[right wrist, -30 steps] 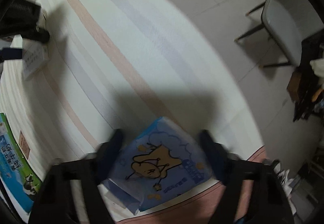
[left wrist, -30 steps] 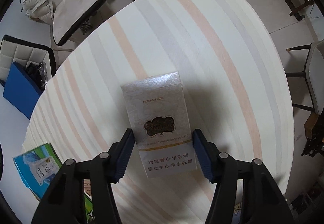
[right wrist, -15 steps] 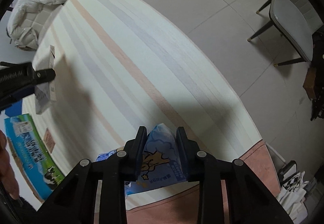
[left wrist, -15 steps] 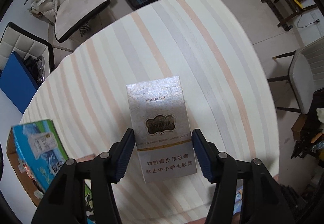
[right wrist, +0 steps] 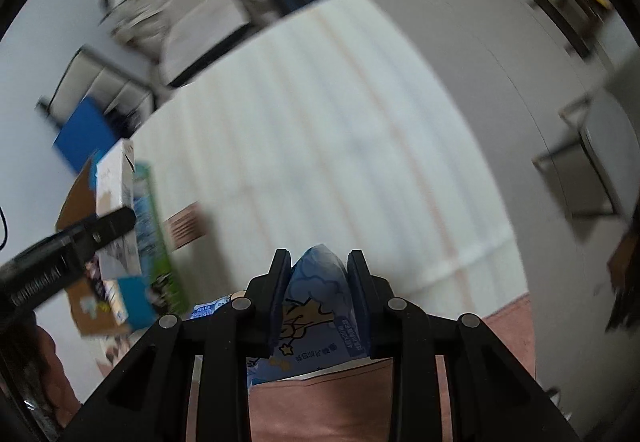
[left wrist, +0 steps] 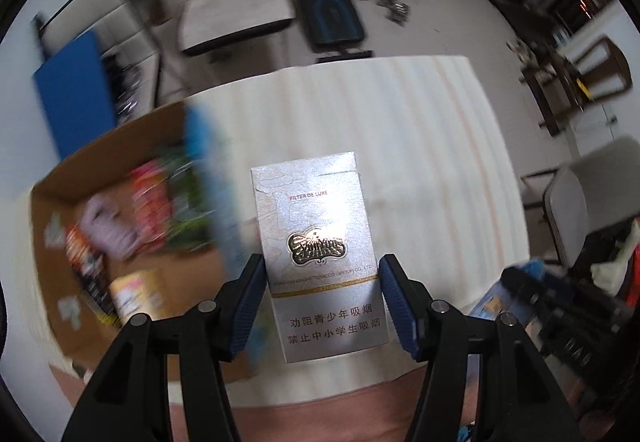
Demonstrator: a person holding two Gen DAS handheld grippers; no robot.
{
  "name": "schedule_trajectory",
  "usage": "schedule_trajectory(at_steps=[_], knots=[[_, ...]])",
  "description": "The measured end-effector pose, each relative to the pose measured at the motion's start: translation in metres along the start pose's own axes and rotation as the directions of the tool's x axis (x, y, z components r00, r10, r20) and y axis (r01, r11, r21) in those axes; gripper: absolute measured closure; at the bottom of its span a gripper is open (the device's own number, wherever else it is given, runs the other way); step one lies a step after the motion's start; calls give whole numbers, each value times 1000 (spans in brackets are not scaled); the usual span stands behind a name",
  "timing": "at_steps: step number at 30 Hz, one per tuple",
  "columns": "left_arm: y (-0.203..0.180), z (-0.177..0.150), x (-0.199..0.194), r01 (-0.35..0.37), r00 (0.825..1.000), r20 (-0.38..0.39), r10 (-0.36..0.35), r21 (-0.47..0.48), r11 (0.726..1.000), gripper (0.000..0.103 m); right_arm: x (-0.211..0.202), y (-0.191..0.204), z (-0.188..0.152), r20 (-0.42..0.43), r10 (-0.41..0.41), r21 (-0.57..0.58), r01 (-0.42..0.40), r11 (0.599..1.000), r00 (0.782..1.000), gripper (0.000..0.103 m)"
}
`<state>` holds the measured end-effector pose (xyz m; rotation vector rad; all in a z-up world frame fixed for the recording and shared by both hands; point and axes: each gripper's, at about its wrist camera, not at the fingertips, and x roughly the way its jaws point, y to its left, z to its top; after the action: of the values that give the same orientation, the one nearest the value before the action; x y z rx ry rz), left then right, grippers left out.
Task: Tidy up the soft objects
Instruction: 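Carry the white pack and blue tissue pack over the box, then lower both packs into the box and open both tools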
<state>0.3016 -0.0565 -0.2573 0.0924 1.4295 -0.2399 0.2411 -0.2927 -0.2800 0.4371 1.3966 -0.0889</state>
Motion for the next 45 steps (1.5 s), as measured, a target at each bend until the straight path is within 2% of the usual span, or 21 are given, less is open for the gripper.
schedule_trajectory(at_steps=[4, 7, 10, 12, 17, 21, 24, 26, 28, 29, 31, 33, 35, 36, 39, 44, 45], knots=[[70, -26, -14, -50, 999, 7, 51, -91, 995, 48, -7, 78, -2, 12, 9, -150, -7, 989, 1000, 72], [120, -46, -12, -50, 999, -18, 47, -180, 982, 48, -5, 143, -4, 24, 10, -264, -3, 964, 1000, 72], [165, -60, -1, 5, 999, -50, -20, -283, 959, 48, 5, 199, -10, 46, -13, -366, 29, 930, 999, 72], [192, -66, 11, 51, 994, -70, -80, -353, 934, 48, 17, 233, -14, 60, -34, -424, 56, 904, 998, 72], [218, -72, 36, 138, 977, -87, -195, -441, 887, 48, 54, 282, -21, 76, -94, -499, 120, 858, 993, 72], [217, -65, 51, 179, 964, -97, -246, -444, 878, 47, 79, 300, -26, 74, -128, -525, 148, 838, 989, 72], [215, -60, 60, 202, 953, -112, -280, -451, 869, 47, 93, 299, -25, 65, -149, -536, 160, 829, 987, 71], [218, -58, 67, 218, 943, -122, -308, -473, 853, 47, 100, 301, -24, 51, -156, -549, 158, 821, 986, 69], [220, -56, 70, 229, 938, -124, -323, -477, 849, 47, 103, 303, -24, 31, -164, -553, 154, 819, 986, 60], [221, -55, 69, 226, 939, -126, -319, -472, 852, 47, 102, 303, -22, 28, -164, -549, 152, 822, 986, 57], [222, -52, 67, 216, 944, -129, -303, -451, 866, 45, 99, 301, -19, 23, -164, -541, 150, 828, 986, 37], [222, -51, 64, 211, 949, -120, -291, -444, 871, 32, 98, 298, -16, 14, -153, -527, 137, 839, 988, 25], [224, -52, 60, 196, 957, -112, -269, -436, 878, 14, 96, 294, -14, 4, -144, -512, 125, 850, 990, 23], [226, -53, 57, 192, 959, -107, -263, -435, 879, 12, 94, 293, -14, 0, -135, -504, 117, 856, 991, 22], [230, -56, 50, 175, 968, -91, -234, -425, 888, 10, 88, 290, -16, -9, -120, -488, 100, 867, 993, 8], [238, -65, 27, 124, 987, -48, -154, -388, 913, 6, 78, 285, -29, -19, -103, -472, 82, 878, 994, 5], [239, -68, 22, 109, 990, -39, -134, -382, 918, 6, 77, 284, -32, -19, -102, -467, 81, 880, 995, 2]])
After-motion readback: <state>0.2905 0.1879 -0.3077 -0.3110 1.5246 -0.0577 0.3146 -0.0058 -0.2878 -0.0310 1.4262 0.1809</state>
